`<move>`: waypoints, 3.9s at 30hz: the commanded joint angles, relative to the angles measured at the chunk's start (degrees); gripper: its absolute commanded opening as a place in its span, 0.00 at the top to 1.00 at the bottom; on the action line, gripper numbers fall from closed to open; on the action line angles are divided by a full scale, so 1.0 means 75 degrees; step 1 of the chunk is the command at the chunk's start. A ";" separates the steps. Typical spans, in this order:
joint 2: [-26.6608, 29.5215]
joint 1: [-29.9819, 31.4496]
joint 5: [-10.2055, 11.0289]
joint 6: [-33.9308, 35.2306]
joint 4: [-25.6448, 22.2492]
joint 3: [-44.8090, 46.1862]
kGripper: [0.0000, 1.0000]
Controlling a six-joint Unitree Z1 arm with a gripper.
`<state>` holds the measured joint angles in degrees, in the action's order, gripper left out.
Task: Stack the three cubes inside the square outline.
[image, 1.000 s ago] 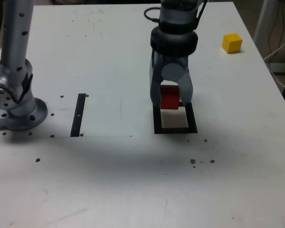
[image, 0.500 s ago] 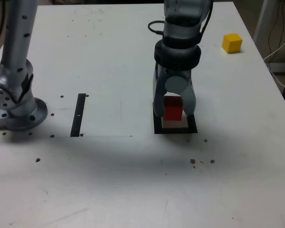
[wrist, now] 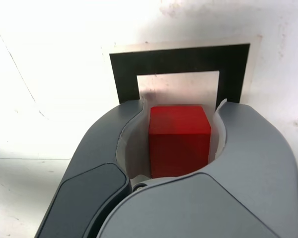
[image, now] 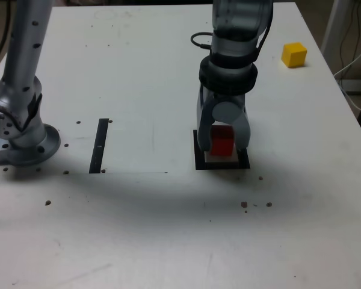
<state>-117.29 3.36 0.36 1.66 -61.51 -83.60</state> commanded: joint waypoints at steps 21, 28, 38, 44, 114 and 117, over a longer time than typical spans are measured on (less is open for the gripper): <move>0.0108 -0.0109 0.0150 -0.0057 0.0024 0.0202 0.01; 0.0384 -0.0123 0.0236 -0.0057 -0.0090 0.0308 0.01; 0.0579 -0.0423 0.0515 -0.0166 -0.0547 0.0013 0.01; 0.0385 -0.0871 0.0681 -0.0624 -0.1185 -0.0840 0.01; -0.4896 -0.3496 0.0758 -0.1978 -0.3369 -1.0669 0.00; -0.4969 -0.3506 0.0747 -0.1938 -0.3263 -1.0729 0.01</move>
<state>-153.87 -22.83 6.06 -13.06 -86.42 -162.36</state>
